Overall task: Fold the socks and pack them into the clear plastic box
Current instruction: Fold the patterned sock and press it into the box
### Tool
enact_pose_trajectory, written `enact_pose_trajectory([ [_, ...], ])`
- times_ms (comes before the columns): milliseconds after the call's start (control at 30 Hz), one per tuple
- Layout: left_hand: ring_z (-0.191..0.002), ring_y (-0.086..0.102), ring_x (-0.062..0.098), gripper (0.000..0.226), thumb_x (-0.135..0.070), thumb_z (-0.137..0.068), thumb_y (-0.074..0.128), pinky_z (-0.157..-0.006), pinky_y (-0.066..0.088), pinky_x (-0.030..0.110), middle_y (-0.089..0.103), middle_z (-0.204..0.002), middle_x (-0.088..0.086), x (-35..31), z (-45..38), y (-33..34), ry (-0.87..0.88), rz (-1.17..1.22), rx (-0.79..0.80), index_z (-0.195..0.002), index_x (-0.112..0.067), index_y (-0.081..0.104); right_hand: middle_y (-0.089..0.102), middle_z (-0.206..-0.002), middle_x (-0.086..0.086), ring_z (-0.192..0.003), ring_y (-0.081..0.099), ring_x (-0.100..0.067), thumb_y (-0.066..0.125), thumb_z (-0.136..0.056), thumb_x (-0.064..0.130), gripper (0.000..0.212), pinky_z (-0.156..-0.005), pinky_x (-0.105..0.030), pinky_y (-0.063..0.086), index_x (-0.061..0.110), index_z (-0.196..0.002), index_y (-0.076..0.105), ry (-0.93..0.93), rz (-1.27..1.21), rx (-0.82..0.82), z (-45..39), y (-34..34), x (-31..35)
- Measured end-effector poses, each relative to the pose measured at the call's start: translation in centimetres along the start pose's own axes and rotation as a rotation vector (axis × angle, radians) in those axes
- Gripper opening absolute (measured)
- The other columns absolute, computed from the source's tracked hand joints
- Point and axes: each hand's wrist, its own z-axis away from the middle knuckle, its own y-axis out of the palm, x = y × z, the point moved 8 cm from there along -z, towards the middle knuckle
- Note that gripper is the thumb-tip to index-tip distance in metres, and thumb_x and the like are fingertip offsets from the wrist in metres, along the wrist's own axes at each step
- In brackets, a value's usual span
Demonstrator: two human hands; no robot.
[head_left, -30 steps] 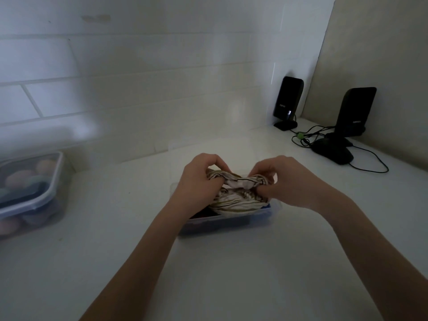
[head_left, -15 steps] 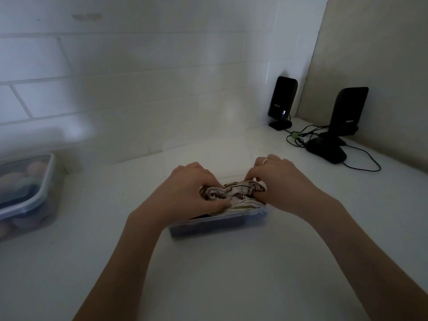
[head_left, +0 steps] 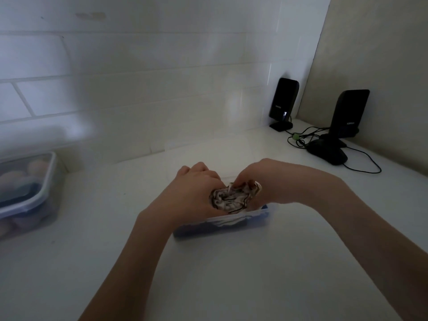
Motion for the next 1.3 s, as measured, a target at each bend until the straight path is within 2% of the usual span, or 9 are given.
enact_pose_trajectory([
  [167,-0.103,0.047,0.014,0.053,-0.041,-0.073,0.070,-0.081,0.028,0.023,0.059,-0.112,-0.005,-1.9,0.0,-1.6,0.129,-0.043,-0.149,-0.123,-0.025,0.056,0.044,-0.068,0.013,-0.062,0.042,-0.009,0.065,-0.079,0.027,0.024,-0.047,-0.021,0.031,0.029,-0.103,0.059,-0.010,0.197,0.077,-1.3,1.0,0.3],
  [333,-0.095,0.059,0.017,0.039,-0.040,-0.077,0.064,-0.077,0.048,0.031,0.065,-0.108,-0.005,-1.4,0.1,-1.2,0.021,0.038,0.005,-0.115,-0.033,0.062,0.058,-0.089,0.003,-0.074,0.051,-0.015,0.068,-0.076,0.030,0.040,-0.055,-0.024,0.038,0.023,-0.114,0.057,0.039,0.255,0.078,-1.4,1.3,0.0],
  [467,-0.093,0.060,0.020,0.037,-0.049,-0.079,0.058,-0.072,0.042,0.029,0.068,-0.102,-0.003,-1.0,0.0,-0.8,-0.070,-0.162,0.056,-0.113,-0.036,0.063,0.065,-0.097,0.000,-0.084,0.058,-0.021,0.070,-0.072,0.044,0.048,-0.069,-0.028,0.035,0.020,-0.112,0.060,0.037,0.421,0.159,-1.8,1.7,0.6],
  [567,-0.084,0.060,0.017,0.031,-0.051,-0.083,0.049,-0.079,0.035,0.033,0.069,-0.088,-0.005,-1.4,-0.2,-0.6,-0.030,-0.271,0.070,-0.103,-0.032,0.064,0.065,-0.100,-0.002,-0.089,0.059,-0.023,0.072,-0.071,0.048,0.053,-0.076,-0.032,0.041,0.016,-0.112,0.058,0.044,0.453,0.219,-2.1,1.9,0.8],
  [733,-0.080,0.048,0.015,0.031,-0.056,-0.081,0.047,-0.083,0.025,0.036,0.055,-0.082,-0.006,-0.4,0.0,0.1,-0.097,-0.219,0.133,-0.102,-0.035,0.054,0.063,-0.103,-0.005,-0.086,0.057,-0.024,0.067,-0.079,0.035,0.047,-0.069,-0.031,0.041,0.011,-0.117,0.053,0.041,0.409,0.195,-1.8,2.0,0.8],
  [867,-0.086,0.051,0.015,0.031,-0.053,-0.080,0.051,-0.083,0.023,0.035,0.060,-0.091,-0.005,0.0,-0.2,0.4,-0.114,-0.193,0.148,-0.104,-0.034,0.054,0.060,-0.118,-0.006,-0.093,0.054,-0.020,0.069,-0.079,0.025,0.053,-0.069,-0.030,0.042,0.019,-0.126,0.046,0.074,0.182,0.160,-1.0,1.7,-0.3],
  [1033,-0.093,0.055,0.016,0.034,-0.050,-0.079,0.056,-0.083,0.026,0.032,0.067,-0.102,-0.006,-0.3,-0.2,0.0,-0.101,-0.145,0.095,-0.108,-0.034,0.056,0.058,-0.110,-0.004,-0.085,0.045,-0.017,0.076,-0.072,0.029,0.058,-0.069,-0.031,0.041,0.020,-0.121,0.048,0.032,0.283,0.155,-1.3,1.6,0.7],
  [1167,-0.079,0.052,0.014,0.043,-0.057,-0.075,0.058,-0.073,0.033,0.028,0.068,-0.101,-0.008,-0.3,0.3,-1.0,-0.076,-0.142,0.037,-0.110,-0.033,0.060,0.039,-0.073,0.007,-0.059,0.034,-0.007,0.071,-0.076,0.031,0.050,-0.048,-0.024,0.029,0.020,-0.119,0.047,-0.023,0.370,0.116,-1.3,1.2,1.2],
  [1300,-0.083,0.049,0.012,0.051,-0.057,-0.074,0.061,-0.076,0.040,0.029,0.066,-0.109,-0.008,0.4,0.6,-0.8,-0.132,-0.107,0.141,-0.117,-0.031,0.059,0.037,-0.073,0.004,-0.067,0.041,-0.016,0.066,-0.081,0.032,0.049,-0.055,-0.029,0.035,0.019,-0.122,0.043,-0.023,0.399,0.143,-1.2,1.7,1.1],
])
